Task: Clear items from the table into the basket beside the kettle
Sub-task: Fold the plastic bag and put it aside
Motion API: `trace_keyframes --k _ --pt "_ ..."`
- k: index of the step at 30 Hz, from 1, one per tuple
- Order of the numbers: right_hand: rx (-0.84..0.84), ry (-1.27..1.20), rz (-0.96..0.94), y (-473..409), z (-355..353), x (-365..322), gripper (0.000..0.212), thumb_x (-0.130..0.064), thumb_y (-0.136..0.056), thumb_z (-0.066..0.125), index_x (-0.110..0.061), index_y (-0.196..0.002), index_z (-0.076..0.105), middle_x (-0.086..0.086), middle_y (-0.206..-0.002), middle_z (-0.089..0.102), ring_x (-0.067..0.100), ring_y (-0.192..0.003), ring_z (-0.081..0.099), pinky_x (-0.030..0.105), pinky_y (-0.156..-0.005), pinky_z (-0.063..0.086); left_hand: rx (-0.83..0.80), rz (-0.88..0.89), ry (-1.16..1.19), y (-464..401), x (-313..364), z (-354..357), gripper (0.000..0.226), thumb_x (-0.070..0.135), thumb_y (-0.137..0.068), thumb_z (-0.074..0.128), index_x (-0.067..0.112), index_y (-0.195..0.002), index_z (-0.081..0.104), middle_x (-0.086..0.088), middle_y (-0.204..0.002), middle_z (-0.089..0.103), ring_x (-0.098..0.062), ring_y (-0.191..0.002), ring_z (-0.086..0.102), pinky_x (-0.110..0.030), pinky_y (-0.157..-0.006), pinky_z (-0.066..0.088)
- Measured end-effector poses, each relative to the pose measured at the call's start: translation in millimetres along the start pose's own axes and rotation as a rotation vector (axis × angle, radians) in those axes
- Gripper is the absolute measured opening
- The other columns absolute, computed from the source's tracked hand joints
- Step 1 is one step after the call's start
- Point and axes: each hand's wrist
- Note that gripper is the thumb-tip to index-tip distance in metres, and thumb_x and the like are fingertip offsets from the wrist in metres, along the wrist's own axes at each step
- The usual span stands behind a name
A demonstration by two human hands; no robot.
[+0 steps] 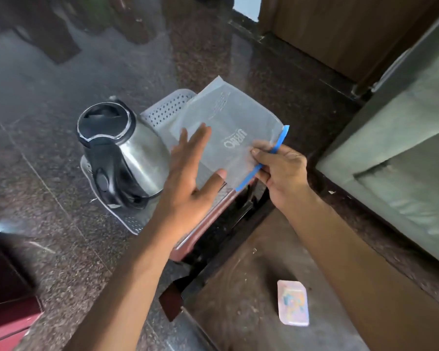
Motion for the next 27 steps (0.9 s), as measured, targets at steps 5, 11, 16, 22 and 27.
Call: trace_keyframes --k 5,11,16,22,27 --pt "0.014 0.071 0.061 -37.7 41.3 10.3 0.019 0.012 -0.087 0.076 -0.003 -0.099 0.079 0.009 -0.082 0.079 0.018 -0.069 0.078 0.028 -0.064 0.064 -0.049 -0.027 -0.176 -38.2 -6.5 0.9 0.069 0.030 -0.113 0.063 0.011 -0.173 0.035 -0.005 -0.185 0.024 -0.021 -0.175 0.002 -0.042 -0.142 -0.003" --pt "0.017 0.385 0.045 -57.6 65.2 18.9 0.021 0.009 -0.080 0.077 -0.008 -0.092 0.079 0.010 -0.076 0.081 0.020 -0.066 0.080 0.032 -0.062 0.065 -0.146 -0.184 -0.233 -69.7 -24.6 1.8 0.067 0.045 -0.119 0.040 0.013 -0.176 0.024 -0.007 -0.187 0.015 -0.021 -0.176 -0.001 -0.033 -0.136 -0.009" --pt "-0.084 0.562 0.040 -54.8 66.1 19.5 0.051 -0.035 -0.061 0.085 -0.019 -0.108 0.077 0.007 -0.096 0.083 0.020 -0.083 0.083 0.039 -0.076 0.068 -0.241 -0.283 -0.318 -78.9 -35.4 8.2 0.060 0.043 -0.121 0.019 0.014 -0.168 0.044 -0.013 -0.180 0.037 -0.032 -0.174 0.017 -0.051 -0.141 0.007" --pt "-0.049 0.824 -0.226 -35.0 38.3 15.9 0.054 -0.027 -0.088 0.076 -0.024 -0.139 0.056 -0.005 -0.097 0.077 0.015 -0.090 0.079 0.040 -0.088 0.064 -0.351 -0.293 -0.440 -75.2 -48.1 26.9 0.050 0.036 -0.122 0.015 0.024 -0.152 0.053 -0.013 -0.168 0.051 -0.040 -0.165 0.033 -0.059 -0.136 0.019" --pt "-0.017 0.891 -0.348 -9.4 6.6 9.7 0.046 -0.022 -0.091 0.071 -0.032 -0.133 0.058 -0.016 -0.095 0.076 -0.008 -0.085 0.070 0.003 -0.066 0.047 -0.459 -0.278 -0.621 -79.9 -59.3 42.9 0.051 0.029 -0.122 0.021 0.027 -0.170 0.038 -0.018 -0.178 0.034 -0.050 -0.164 0.031 -0.065 -0.134 0.025"
Point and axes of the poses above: each hand's wrist, its own y-axis away from the middle knuckle, its own z-axis out of the palm, x = y × z
